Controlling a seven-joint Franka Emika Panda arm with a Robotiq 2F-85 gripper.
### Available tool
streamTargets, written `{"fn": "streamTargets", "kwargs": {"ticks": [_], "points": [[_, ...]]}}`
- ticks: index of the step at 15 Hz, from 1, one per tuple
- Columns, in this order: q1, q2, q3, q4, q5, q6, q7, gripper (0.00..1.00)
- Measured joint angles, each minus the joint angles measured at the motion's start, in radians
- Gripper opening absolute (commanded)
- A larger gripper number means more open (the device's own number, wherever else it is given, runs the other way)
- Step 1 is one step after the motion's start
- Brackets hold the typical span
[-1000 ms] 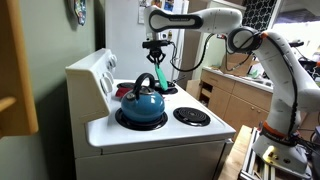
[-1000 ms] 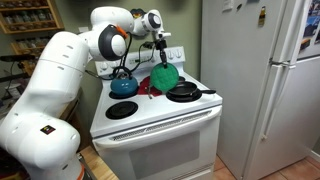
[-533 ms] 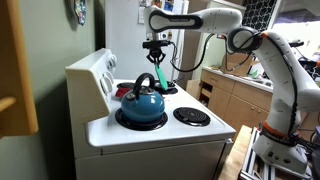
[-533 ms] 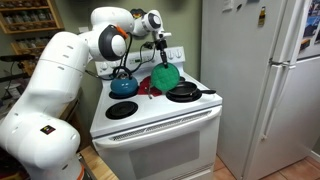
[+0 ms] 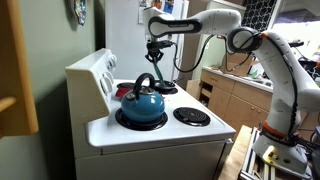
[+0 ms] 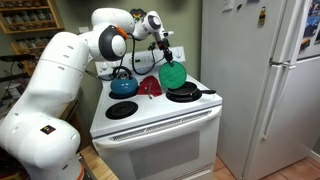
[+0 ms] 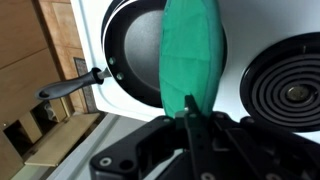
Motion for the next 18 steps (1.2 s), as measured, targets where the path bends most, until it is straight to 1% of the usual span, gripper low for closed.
{"fn": "streamTargets", "kwargs": {"ticks": [4,7,12,17,18], "points": [[0.000,0.002,-0.005,-0.047,-0.115,0.065,-0.152,0.01],[0.000,0.001,-0.010,-0.095,-0.185,0.093,-0.227,0.01],[0.000,-0.002,-0.014,-0.166,-0.268,0.093,-0.277,0.01],[0.008,-0.014,-0.014,-0.202,-0.302,0.091,-0.296,0.01],[0.009,-0.015,-0.014,-0.207,-0.303,0.086,-0.300,0.19]]}}
